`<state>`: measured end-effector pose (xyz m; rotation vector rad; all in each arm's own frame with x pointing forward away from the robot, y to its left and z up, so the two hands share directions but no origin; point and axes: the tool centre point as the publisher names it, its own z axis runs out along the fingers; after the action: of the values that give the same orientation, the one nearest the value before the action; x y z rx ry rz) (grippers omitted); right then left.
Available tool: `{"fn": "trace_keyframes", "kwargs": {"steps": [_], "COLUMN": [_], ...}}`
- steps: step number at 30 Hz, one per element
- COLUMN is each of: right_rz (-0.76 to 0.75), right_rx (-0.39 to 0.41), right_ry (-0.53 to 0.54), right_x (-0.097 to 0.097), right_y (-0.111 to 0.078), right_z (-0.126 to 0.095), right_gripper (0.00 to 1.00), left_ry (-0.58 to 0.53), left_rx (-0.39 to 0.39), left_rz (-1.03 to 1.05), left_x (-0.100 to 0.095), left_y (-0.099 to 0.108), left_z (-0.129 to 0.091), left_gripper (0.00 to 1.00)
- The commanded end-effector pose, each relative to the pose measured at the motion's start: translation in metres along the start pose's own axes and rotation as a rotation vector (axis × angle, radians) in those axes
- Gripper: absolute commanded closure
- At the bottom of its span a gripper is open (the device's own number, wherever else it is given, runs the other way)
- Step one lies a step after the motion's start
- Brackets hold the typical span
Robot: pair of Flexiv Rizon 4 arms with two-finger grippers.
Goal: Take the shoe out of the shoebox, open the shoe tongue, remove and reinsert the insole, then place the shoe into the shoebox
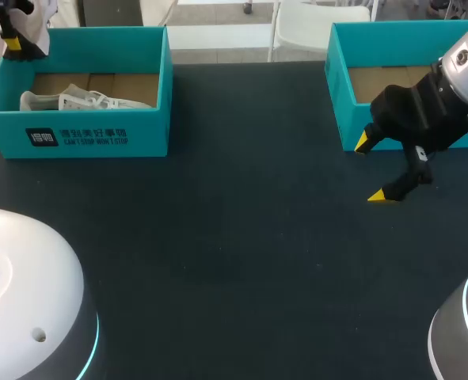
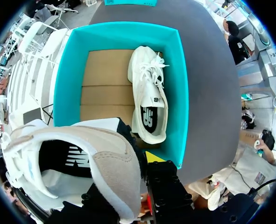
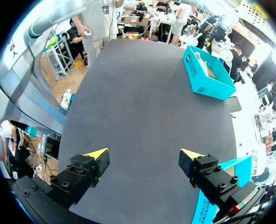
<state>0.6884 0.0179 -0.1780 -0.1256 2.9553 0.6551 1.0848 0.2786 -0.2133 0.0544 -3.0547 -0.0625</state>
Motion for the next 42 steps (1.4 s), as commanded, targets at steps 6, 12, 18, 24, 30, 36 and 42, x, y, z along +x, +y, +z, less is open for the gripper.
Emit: {"fn": "trace_keyframes", "kwargs": {"steps": [6, 12, 18, 24, 30, 36, 42], "right_rz": [0.001, 0.001, 0.001, 0.001, 0.001, 0.001, 0.001], "right_rx": [0.002, 0.002, 0.002, 0.002, 0.002, 0.002, 0.002], "right_ry": [0.004, 0.004, 0.004, 0.004, 0.004, 0.004, 0.004], "right_x": [-0.002, -0.002, -0.002, -0.002, -0.002, -0.002, -0.002], "right_y": [0.001, 0.001, 0.001, 0.001, 0.001, 0.001, 0.001], "right_z": [0.002, 0.002, 0.002, 0.002, 0.002, 0.002, 0.002], "right_gripper": [0.0, 0.0, 0.0, 0.0, 0.0, 0.0, 0.0], "left_ry": [-0.026, -0.01, 0.057, 0.152, 0.179, 0.192, 0.192], "left_rx": [-0.254, -0.372, -0.367, -0.253, -0.149, -0.093, -0.093], "left_rz": [0.726, 1.09, 1.328, 1.473, 1.58, 1.611, 1.611], "left_x": [0.018, 0.01, -0.001, -0.015, -0.021, -0.027, -0.027], "left_y": [0.02, 0.032, 0.032, 0.032, 0.038, 0.04, 0.04], "left_z": [-0.008, -0.012, -0.016, -0.028, -0.038, -0.04, -0.04], "left_gripper": [1.0, 1.0, 1.0, 1.0, 1.0, 1.0, 1.0]}}
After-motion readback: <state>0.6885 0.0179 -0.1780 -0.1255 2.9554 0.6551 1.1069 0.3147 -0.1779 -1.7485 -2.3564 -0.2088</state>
